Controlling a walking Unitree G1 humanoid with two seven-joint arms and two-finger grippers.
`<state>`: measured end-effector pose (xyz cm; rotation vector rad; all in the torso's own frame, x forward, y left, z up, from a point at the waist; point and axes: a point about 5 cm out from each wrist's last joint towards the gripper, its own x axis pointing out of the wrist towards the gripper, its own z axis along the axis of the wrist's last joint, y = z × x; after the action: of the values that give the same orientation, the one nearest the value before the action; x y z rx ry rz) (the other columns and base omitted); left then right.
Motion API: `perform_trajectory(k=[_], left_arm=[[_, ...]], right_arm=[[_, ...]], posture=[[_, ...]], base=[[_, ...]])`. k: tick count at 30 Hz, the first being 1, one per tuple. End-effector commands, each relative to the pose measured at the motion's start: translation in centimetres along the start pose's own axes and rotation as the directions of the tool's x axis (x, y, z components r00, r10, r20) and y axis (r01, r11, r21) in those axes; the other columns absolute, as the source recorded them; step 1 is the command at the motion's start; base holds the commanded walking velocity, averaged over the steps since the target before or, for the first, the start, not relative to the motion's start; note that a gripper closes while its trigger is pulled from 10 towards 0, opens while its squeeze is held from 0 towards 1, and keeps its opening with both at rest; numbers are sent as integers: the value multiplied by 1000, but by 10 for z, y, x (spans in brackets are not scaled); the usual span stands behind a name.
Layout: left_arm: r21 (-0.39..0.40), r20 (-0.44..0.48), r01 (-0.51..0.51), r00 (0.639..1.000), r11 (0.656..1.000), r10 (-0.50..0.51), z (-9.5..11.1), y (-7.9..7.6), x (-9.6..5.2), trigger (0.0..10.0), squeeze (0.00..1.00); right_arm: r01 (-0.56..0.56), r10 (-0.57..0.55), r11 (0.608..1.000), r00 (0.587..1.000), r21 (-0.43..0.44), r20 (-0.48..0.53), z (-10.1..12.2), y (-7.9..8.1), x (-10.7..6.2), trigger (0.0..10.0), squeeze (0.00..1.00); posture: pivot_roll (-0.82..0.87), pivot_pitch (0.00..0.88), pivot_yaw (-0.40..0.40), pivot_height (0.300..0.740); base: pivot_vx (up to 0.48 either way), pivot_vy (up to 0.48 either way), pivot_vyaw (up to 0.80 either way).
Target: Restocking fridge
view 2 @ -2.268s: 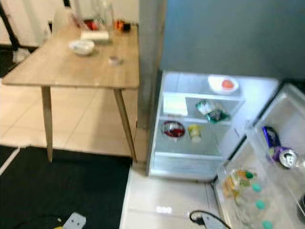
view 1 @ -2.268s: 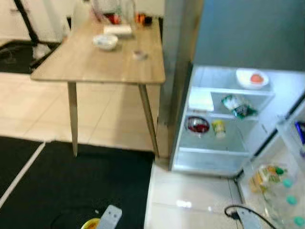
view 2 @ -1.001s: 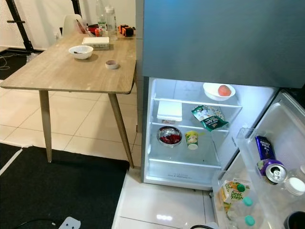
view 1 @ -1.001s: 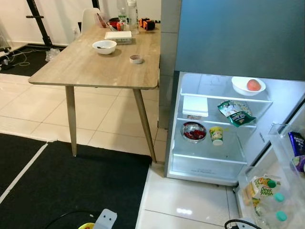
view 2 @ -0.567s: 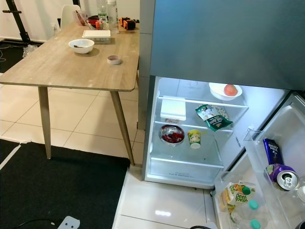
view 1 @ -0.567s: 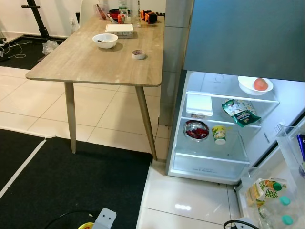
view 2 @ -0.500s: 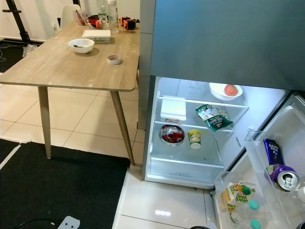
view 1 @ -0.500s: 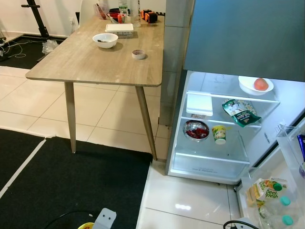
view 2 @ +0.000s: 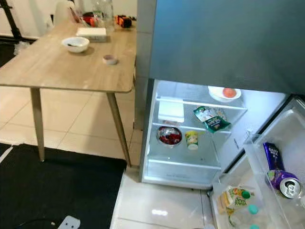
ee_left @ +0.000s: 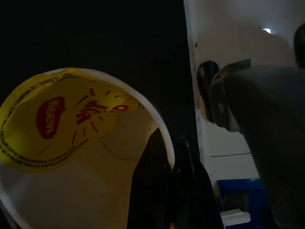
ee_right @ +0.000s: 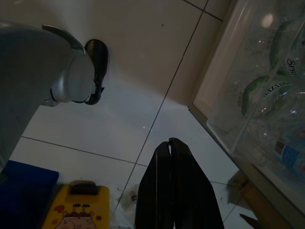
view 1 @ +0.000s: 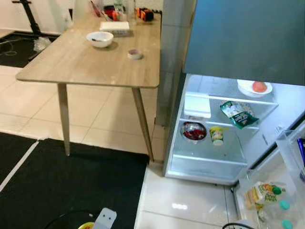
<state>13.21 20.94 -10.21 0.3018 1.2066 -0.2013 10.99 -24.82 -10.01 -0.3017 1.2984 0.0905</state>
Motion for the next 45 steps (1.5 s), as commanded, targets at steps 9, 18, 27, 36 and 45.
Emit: perform_trajectory(k=[9, 18, 27, 36, 45], left_arm=[[-5, 0, 41, 999, 999, -41, -1, -10, 1, 10000, 0], [0, 0, 42, 999, 999, -42, -1, -9, 1, 10000, 0], [4, -1, 42, 999, 999, -42, -1, -9, 1, 10000, 0], [8, -1, 41, 999, 999, -41, -1, -8, 1, 10000, 0], [8, 4, 36, 999, 999, -36, -1, -8, 1, 10000, 0]], right_arm=[[-7, 7, 1000, 1000, 3, 12, 4, 3, 1, 10000, 0], [-8, 8, 1000, 1000, 6, 16, 5, 4, 1, 10000, 0], [-11, 11, 1000, 1000, 5, 19, 5, 6, 1, 10000, 0], [-14, 14, 1000, 1000, 5, 21, 6, 8, 1, 10000, 0], [-14, 14, 1000, 1000, 0, 22, 6, 8, 1, 10000, 0]], posture=[[-25, 0, -59, 740], [-26, 0, -56, 740], [-26, 0, -53, 740], [-25, 0, -52, 740], [-25, 0, -52, 740]], base=[[291, 0, 0], [292, 0, 0], [289, 0, 0], [285, 0, 0], [185, 0, 0]])
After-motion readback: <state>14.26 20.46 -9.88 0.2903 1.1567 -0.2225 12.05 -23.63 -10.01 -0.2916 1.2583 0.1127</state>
